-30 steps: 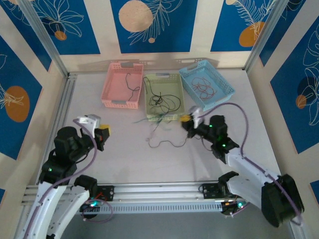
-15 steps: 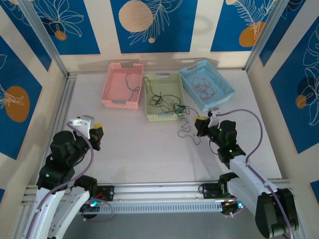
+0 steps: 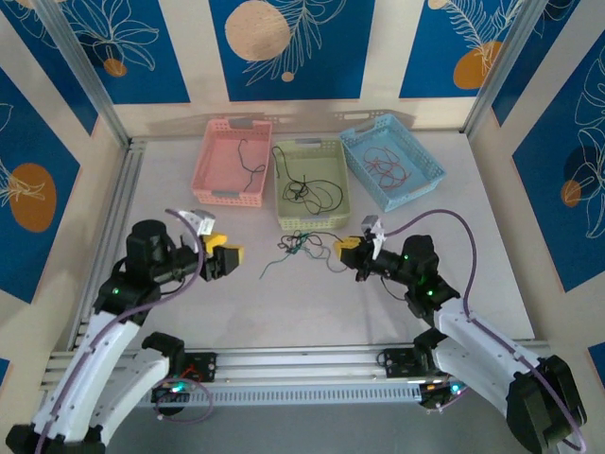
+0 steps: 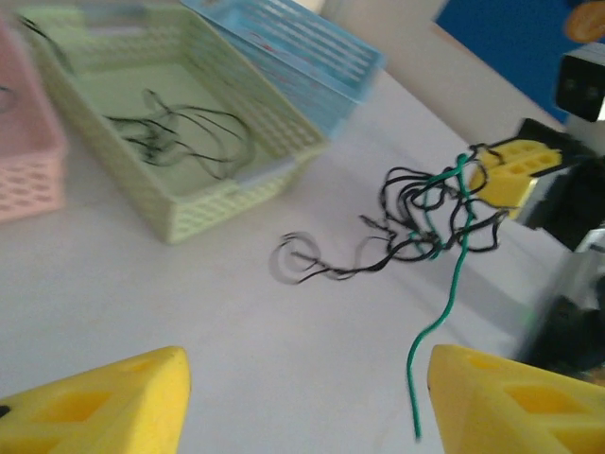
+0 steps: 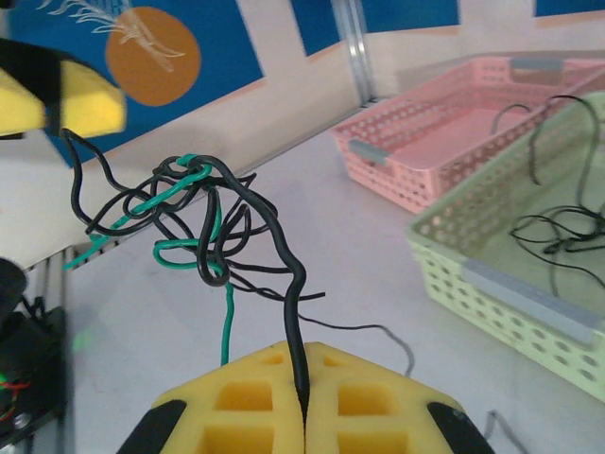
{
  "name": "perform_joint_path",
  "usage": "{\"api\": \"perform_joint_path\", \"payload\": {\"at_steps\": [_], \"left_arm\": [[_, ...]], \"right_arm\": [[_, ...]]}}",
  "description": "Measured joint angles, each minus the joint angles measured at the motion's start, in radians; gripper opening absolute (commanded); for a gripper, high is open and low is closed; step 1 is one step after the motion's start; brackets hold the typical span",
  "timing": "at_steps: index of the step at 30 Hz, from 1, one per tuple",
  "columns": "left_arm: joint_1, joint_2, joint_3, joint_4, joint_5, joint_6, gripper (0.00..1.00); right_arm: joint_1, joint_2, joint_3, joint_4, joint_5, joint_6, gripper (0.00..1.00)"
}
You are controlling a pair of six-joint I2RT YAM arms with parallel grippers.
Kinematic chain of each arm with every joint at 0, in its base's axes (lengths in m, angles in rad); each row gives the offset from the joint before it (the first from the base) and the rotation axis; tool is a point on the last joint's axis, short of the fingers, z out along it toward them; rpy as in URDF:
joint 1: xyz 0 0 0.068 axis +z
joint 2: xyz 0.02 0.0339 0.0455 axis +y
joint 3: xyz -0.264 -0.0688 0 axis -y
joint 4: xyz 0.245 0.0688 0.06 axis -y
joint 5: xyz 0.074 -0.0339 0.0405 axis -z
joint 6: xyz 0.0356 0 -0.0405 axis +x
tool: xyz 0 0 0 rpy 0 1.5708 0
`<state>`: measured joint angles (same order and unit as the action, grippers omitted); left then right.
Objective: Untangle the cables
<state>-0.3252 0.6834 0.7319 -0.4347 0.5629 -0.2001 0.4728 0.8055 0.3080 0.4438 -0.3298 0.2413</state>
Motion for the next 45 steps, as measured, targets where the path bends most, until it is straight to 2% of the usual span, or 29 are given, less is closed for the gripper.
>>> {"api": "perform_joint_path", "payload": {"at_steps": [2,6,11,17,18,21,24,27,31,36,40,45], "left_arm": [[-0.015,0.048,0.0,0.027,0.062,-0.035,0.72],[-0.071,0.089,0.0,0.06,0.105,-0.096,0.72],[-0.189,0.083,-0.024,0.117,0.101,-0.166,0.73],[-0.319,0.085,-0.065,0.136,0.036,-0.212,0.71],[-0.332,0.088,-0.069,0.14,0.027,-0.214,0.69],[-0.367,0.104,-0.073,0.142,-0.016,-0.22,0.56],[-0.379,0.114,-0.073,0.144,-0.047,-0.227,0.34],[-0.381,0.124,-0.073,0.156,-0.068,-0.234,0.0],[-0.392,0.122,-0.075,0.182,-0.09,-0.239,0.0],[-0.4,0.091,-0.096,0.222,-0.112,-0.24,0.0],[-0.4,0.071,-0.104,0.243,-0.124,-0.253,0.0],[-0.4,0.059,-0.104,0.278,-0.124,-0.275,0.0]], "right_arm": [[0.032,-0.009,0.004,-0.006,0.004,-0.001,0.0],[0.074,-0.03,0.005,-0.019,0.017,0.008,0.0],[0.105,-0.035,0.023,-0.033,0.05,0.041,0.0],[0.117,-0.037,0.053,-0.04,0.092,0.079,0.0],[0.119,-0.037,0.055,-0.042,0.095,0.081,0.0],[0.126,-0.037,0.056,-0.045,0.098,0.083,0.0],[0.134,-0.037,0.056,-0.05,0.104,0.082,0.0],[0.137,-0.037,0.057,-0.058,0.117,0.082,0.0],[0.144,-0.028,0.057,-0.077,0.148,0.087,0.0],[0.183,0.023,0.07,-0.1,0.235,0.176,0.0],[0.301,0.108,0.107,-0.109,0.335,0.196,0.0],[0.47,0.243,0.191,-0.122,0.466,0.123,0.0]]}}
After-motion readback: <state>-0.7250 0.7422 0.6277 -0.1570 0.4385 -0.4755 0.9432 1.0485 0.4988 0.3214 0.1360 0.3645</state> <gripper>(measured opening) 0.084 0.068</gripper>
